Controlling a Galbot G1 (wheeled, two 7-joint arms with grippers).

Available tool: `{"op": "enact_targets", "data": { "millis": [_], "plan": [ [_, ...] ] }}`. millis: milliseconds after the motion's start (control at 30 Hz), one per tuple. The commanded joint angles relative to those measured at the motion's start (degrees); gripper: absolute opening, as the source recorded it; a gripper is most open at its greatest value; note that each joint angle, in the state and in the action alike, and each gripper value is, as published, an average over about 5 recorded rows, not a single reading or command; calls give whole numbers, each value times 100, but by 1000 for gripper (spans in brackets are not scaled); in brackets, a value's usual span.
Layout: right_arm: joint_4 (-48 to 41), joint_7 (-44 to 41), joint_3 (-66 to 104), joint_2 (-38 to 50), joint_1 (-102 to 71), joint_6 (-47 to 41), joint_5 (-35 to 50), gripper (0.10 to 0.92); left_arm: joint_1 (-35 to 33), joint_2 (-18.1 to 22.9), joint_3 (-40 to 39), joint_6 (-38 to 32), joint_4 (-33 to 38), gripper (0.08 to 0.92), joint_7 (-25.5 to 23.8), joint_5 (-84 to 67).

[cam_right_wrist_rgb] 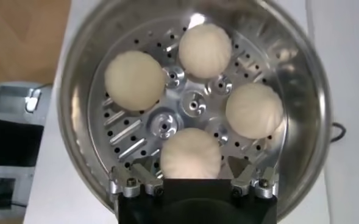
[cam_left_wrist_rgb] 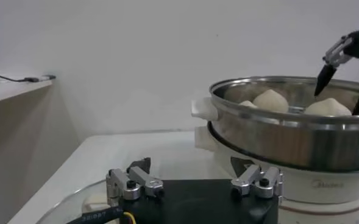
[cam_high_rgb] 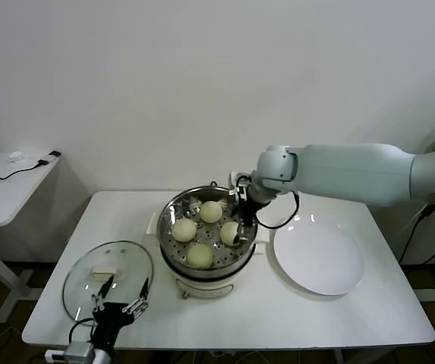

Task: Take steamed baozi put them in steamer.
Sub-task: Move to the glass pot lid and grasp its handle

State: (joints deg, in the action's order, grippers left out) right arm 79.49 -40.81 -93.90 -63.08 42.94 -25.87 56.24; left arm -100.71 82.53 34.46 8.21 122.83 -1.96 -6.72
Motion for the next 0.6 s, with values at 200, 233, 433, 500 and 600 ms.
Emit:
{"op": "enact_targets", "data": {
  "millis": [200, 233, 433, 500, 600],
  "plan": [
    [-71, 2757, 3411, 1555, -1351, 397, 36, 823, 157, -111, -16, -33, 47, 823, 13, -231],
    [21, 2916, 3716, 1735, -1583, 443, -134, 823, 180, -134, -12, -45, 41, 823, 9, -232],
    [566, 3826, 5954, 2779, -3821, 962, -851, 823, 317, -219, 10, -247, -76, 823, 49, -196],
    [848, 4152, 6776, 3069, -4768, 1108, -830, 823, 350, -265, 10, -348, -139, 823, 45, -200],
    [1211, 4261, 8318, 3277, -6428, 1248, -1189, 823, 397, -305, 4, -553, -281, 823, 14, -84]
  ]
}}
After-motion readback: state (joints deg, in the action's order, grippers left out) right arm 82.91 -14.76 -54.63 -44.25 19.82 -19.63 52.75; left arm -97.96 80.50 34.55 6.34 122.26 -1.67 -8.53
